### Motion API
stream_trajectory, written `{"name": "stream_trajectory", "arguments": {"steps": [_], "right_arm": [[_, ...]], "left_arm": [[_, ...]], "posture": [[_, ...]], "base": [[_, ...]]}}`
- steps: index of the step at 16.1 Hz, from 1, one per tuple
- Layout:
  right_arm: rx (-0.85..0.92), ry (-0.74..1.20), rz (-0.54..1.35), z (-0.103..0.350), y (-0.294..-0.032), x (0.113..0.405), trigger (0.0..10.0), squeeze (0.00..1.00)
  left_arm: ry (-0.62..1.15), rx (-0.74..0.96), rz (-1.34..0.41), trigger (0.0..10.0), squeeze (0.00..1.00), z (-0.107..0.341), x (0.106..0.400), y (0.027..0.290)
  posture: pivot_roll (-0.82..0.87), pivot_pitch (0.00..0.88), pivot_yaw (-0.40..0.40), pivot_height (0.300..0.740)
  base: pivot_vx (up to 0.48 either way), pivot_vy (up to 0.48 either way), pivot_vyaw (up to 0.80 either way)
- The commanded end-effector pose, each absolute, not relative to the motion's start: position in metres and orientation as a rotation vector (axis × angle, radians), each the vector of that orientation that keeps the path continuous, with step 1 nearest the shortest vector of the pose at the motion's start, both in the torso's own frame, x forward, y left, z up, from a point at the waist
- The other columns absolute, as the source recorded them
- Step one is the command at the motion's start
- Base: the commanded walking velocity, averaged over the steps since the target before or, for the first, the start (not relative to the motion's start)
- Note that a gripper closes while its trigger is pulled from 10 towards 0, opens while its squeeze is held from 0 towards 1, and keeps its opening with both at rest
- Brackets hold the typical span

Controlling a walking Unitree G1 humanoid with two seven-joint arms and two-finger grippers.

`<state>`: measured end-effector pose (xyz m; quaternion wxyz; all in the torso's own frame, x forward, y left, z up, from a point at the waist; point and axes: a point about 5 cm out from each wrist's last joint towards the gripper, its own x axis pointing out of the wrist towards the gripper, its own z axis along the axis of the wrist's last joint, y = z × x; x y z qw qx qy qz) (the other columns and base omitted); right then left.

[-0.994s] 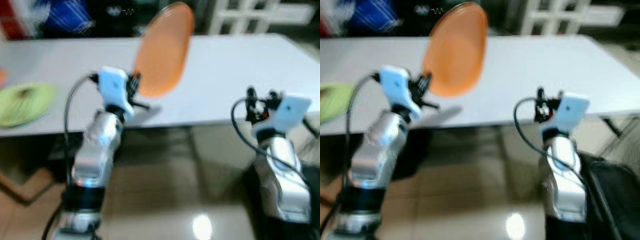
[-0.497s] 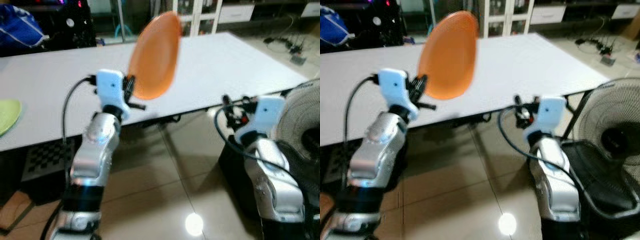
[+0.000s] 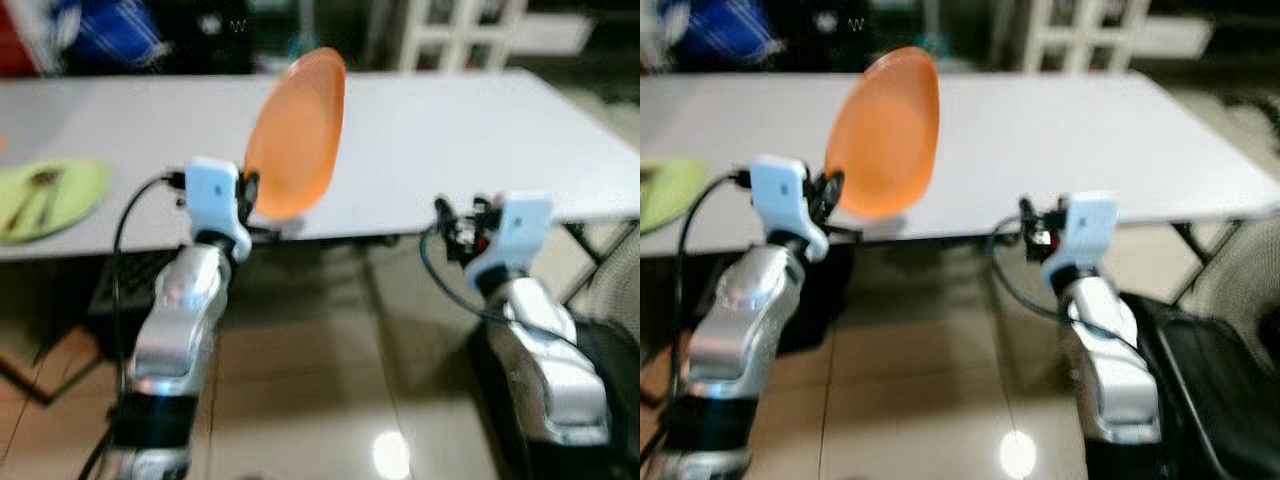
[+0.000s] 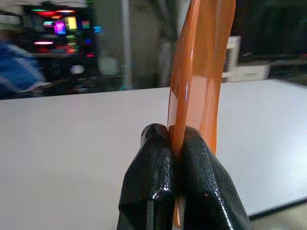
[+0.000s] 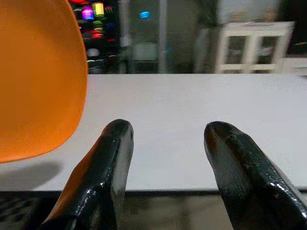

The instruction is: Setting the table

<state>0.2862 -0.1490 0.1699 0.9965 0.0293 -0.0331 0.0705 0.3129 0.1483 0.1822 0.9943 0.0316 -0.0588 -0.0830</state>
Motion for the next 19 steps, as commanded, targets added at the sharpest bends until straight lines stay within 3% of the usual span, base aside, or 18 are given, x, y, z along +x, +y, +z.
{"name": "stream_trajectory", "arguments": {"steps": [1, 12, 14, 19], "right_arm": [[0.052, -0.053, 0.122, 0.169, -0.156, 0.286, 10.0, 0.0], [-0.016, -0.003, 0.186, 0.159, -0.15, 0.282, 10.0, 0.0], [0.038, 0.007, 0.19, 0.158, -0.151, 0.281, 10.0, 0.0], [-0.05, -0.061, 0.37, 0.171, -0.142, 0.274, 10.0, 0.0]], "left_arm": [[-0.154, 0.069, -0.2, 10.0, 0.0, 0.192, 0.311, 0.142], [-0.126, 0.054, -0.259, 10.0, 0.0, 0.188, 0.302, 0.138], [-0.096, 0.002, -0.283, 10.0, 0.0, 0.188, 0.301, 0.137], [0.018, -0.256, -0.305, 10.0, 0.0, 0.188, 0.308, 0.133]], "posture": [[-0.01, 0.0, -0.003, 0.74], [-0.01, 0.0, -0.006, 0.74], [-0.01, 0.0, -0.006, 0.74], [-0.02, 0.0, 0.0, 0.74]], "base": [[0.416, 0.0, 0.0], [0.417, 0.0, 0.0], [0.0, 0.0, 0.0], [0.0, 0.0, 0.0]]}}
